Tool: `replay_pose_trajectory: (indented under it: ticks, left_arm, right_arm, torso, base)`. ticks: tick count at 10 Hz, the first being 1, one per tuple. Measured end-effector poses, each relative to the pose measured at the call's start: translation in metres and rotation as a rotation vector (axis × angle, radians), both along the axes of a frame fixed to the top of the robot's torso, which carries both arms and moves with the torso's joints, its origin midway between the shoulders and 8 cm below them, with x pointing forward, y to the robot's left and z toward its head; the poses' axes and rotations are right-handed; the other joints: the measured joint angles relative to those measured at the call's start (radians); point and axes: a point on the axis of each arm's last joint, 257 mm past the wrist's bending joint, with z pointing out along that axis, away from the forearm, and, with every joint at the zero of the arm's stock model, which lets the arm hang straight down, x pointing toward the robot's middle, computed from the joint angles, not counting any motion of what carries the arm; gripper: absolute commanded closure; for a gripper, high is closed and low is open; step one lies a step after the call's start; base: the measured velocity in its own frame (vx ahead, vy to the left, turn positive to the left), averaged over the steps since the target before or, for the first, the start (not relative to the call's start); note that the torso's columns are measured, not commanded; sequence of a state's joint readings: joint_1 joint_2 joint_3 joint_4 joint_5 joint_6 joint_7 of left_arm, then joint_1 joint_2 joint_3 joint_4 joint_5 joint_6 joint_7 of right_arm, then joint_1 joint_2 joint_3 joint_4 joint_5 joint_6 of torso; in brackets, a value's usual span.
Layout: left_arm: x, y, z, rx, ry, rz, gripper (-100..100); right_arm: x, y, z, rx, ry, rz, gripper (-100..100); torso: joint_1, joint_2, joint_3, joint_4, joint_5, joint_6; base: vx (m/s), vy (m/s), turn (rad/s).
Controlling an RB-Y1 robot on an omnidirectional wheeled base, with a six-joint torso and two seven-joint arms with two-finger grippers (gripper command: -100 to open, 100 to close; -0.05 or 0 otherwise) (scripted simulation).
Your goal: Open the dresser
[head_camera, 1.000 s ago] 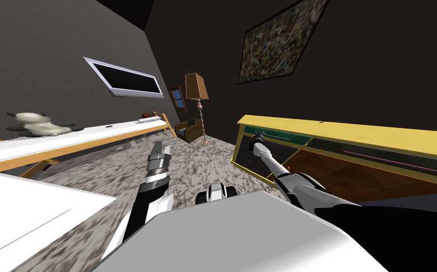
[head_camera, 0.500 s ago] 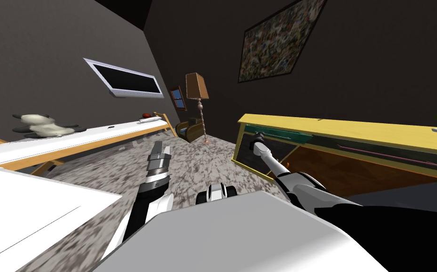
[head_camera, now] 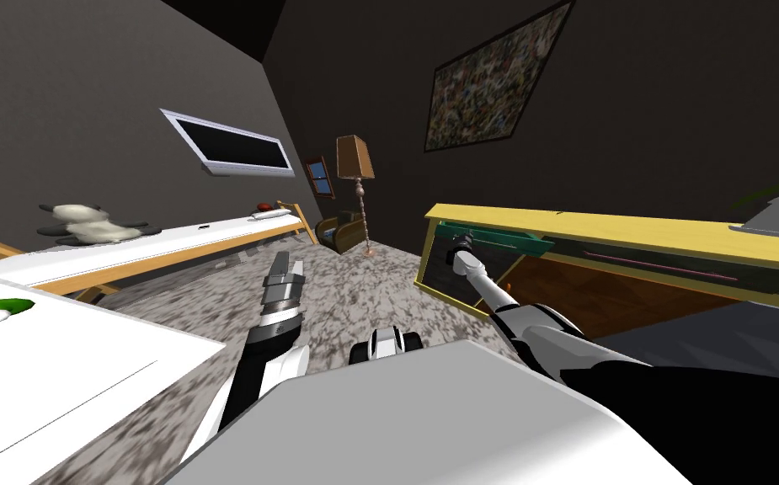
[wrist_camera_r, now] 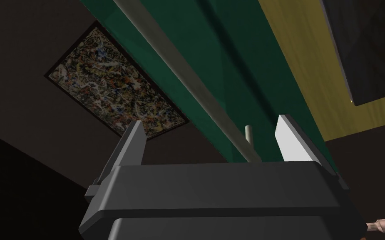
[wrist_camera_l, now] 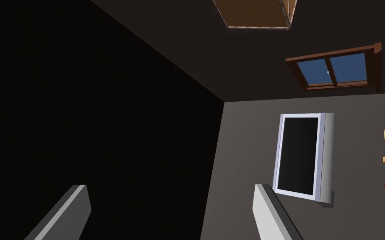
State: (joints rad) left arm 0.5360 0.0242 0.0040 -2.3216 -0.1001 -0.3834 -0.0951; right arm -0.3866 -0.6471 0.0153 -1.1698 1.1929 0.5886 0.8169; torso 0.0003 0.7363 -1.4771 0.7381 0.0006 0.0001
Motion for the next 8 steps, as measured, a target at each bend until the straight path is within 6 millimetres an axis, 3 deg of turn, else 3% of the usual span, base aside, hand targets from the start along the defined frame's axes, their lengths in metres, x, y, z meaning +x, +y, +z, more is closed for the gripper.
replay_pose_trajectory:
  ticks: [5,6,8]
  left_arm:
    - [0.0,0.0,0.0,0.0,0.0,0.0,0]
    - [0.0,0.0,0.0,0.0,0.0,0.0,0]
    - [0.0,0.0,0.0,0.0,0.0,0.0,0]
  right_arm:
    - [0.012,-0.025,0.028,0.003,0.008,0.006,-100]
    - [0.012,-0.026,0.027,0.001,0.012,0.006,0]
    - [0.011,-0.026,0.025,0.002,0.016,0.005,0]
  torso:
    - [0.001,0.005,0.003,0.004,0.003,0.0]
    - [0.001,0.006,0.004,0.003,0.002,0.0]
    - [0.001,0.004,0.003,0.002,0.001,0.0]
  base:
    - [-0.012,0.049,-0.008]
    - [0.0,0.0,0.0]
    - [0.0,0.0,0.0]
